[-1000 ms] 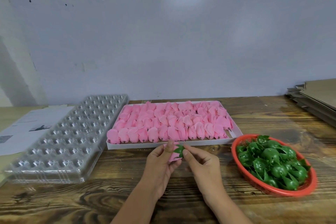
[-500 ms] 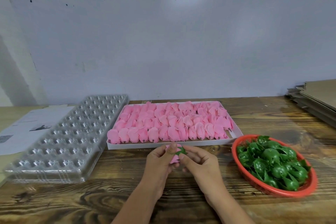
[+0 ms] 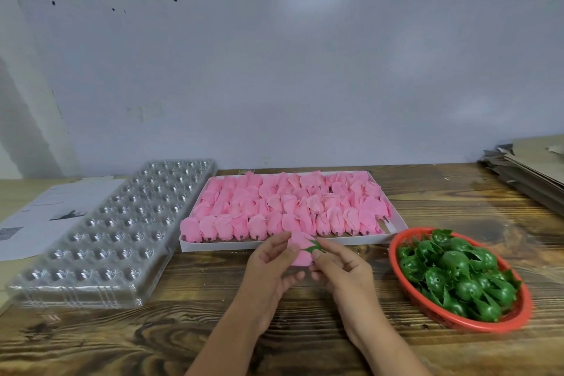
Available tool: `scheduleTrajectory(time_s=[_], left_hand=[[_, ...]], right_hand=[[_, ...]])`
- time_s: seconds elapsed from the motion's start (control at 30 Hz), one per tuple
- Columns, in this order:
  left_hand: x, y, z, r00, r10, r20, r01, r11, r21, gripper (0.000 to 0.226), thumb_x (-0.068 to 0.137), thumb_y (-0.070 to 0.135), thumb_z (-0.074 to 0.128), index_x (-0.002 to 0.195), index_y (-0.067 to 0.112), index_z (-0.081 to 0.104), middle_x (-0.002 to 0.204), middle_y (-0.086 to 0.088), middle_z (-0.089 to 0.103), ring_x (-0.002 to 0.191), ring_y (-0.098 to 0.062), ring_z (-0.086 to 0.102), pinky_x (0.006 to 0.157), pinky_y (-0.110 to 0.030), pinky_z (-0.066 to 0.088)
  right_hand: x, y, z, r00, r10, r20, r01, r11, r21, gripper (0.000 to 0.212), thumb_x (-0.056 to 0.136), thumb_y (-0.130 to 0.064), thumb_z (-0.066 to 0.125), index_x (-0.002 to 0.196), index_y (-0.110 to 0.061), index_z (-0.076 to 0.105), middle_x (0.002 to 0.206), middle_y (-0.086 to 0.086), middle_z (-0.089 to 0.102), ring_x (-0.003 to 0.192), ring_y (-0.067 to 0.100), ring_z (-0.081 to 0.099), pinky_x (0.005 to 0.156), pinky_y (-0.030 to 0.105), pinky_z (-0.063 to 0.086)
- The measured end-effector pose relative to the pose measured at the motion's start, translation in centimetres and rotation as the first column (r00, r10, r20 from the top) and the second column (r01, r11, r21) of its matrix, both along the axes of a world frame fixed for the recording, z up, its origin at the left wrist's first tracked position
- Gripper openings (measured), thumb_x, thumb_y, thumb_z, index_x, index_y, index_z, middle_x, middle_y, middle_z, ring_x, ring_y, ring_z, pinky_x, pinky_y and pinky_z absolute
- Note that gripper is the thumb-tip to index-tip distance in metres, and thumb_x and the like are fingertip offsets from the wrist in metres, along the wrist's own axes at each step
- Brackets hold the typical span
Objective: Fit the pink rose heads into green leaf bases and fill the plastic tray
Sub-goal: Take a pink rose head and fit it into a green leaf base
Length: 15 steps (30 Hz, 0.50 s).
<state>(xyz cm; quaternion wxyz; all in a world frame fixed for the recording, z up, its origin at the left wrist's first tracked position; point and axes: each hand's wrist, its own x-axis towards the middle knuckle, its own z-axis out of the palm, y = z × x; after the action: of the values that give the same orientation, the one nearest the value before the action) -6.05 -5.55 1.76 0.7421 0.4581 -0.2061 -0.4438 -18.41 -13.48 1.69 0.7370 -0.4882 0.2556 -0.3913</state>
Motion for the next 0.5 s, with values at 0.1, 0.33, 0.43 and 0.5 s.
scheduleTrajectory(time_s=[0.1,0.33,0.43,0.5], left_hand=[[0.13,0.04,-0.05,0.999,0.032,-0.021,-0.032,0.999,-0.009,0.047,0.077,0.013,0.079,0.122,0.008,0.067,0.114,-0.017,0.075,0.089,-0.024,0.074,0.07,-0.029,0.061],[0.1,-0.11,-0.24,0.997,0.079,-0.007,-0.079,0.997,-0.004,0.044,0.076,0.01,0.078,0.119,0.007,0.068,0.111,-0.014,0.076,0.095,-0.024,0.075,0.07,-0.027,0.061],[0.0,-0.13,-0.33,0.996,0.093,0.016,-0.093,0.996,-0.001,0.045,0.076,0.009,0.078,0.119,0.006,0.067,0.106,-0.012,0.077,0.092,-0.023,0.076,0.07,-0.026,0.06],[0.01,-0.16,-0.4,0.995,0.096,0.03,-0.096,0.995,0.001,0.045,0.076,0.01,0.078,0.119,0.007,0.067,0.105,-0.011,0.077,0.092,-0.022,0.076,0.071,-0.026,0.06]], right_hand=[[-0.03,-0.05,-0.02,0.999,0.039,0.011,-0.039,0.999,0.029,0.029,0.086,-0.005,0.07,0.114,-0.012,0.072,0.08,0.018,0.072,0.071,0.019,0.067,0.071,0.028,0.058],[-0.06,-0.1,-0.11,0.998,0.055,0.018,-0.055,0.998,0.037,0.034,0.087,-0.003,0.069,0.12,-0.007,0.069,0.087,0.022,0.074,0.073,0.019,0.066,0.07,0.027,0.058],[-0.02,-0.01,-0.16,0.999,0.041,0.001,-0.042,0.998,0.038,0.033,0.086,-0.005,0.07,0.119,-0.008,0.069,0.089,0.021,0.075,0.074,0.019,0.067,0.068,0.025,0.057],[-0.01,-0.04,-0.18,0.999,0.031,-0.014,-0.031,0.999,0.034,0.034,0.085,-0.005,0.071,0.119,-0.008,0.069,0.089,0.02,0.075,0.074,0.019,0.067,0.065,0.024,0.056]])
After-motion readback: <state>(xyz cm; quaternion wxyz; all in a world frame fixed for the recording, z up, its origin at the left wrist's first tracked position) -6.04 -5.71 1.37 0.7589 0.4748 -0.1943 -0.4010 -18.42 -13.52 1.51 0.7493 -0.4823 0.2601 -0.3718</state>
